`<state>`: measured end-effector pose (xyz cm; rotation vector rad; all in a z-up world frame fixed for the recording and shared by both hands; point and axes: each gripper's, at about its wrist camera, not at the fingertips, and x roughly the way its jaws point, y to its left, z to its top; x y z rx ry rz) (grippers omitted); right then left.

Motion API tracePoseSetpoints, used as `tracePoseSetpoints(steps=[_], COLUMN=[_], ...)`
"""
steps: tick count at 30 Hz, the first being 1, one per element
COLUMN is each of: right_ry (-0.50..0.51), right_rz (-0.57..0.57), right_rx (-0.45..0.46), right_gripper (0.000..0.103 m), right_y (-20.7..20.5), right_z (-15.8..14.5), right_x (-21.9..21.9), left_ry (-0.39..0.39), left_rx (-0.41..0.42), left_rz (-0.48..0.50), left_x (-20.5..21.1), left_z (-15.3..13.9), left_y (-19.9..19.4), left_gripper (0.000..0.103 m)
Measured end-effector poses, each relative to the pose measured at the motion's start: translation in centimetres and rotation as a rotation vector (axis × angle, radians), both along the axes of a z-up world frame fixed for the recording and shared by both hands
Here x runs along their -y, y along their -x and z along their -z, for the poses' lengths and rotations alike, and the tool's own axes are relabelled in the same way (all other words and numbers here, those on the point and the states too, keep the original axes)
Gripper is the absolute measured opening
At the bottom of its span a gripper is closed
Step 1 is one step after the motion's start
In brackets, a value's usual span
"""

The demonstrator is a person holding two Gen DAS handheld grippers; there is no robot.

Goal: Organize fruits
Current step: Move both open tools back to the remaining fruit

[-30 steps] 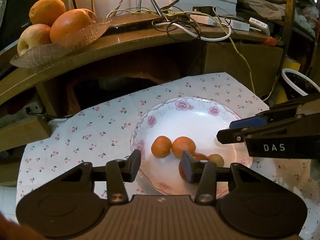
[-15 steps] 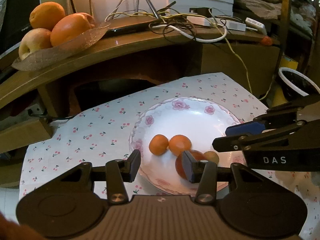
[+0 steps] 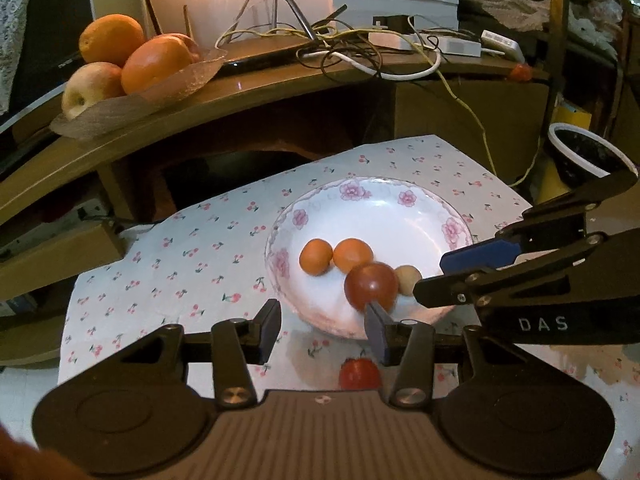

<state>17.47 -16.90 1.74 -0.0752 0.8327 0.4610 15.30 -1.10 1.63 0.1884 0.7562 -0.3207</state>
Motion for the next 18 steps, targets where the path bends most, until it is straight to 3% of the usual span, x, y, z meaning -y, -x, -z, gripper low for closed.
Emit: tracePoseSetpoints(steps=[11,18], right_ry=[0.007,0.05], right_rz=[-0.059,-0.093], right_rx=[-0.039,-0.093], right_gripper=[0.034,0.036], right_y=[3.5,6.0], right_z=[0.1,1.7], right_x=[-1.3,-2.0], left_ry=[-0.003,-0.024], left_rx=[-0.04,-0.077], left_rz=[-0.029,0.002], left_x=[-2.8,-3.8], left_z=[0.2,1.2], left_y=[4.2,5.5], left_gripper=[0.051,0.051])
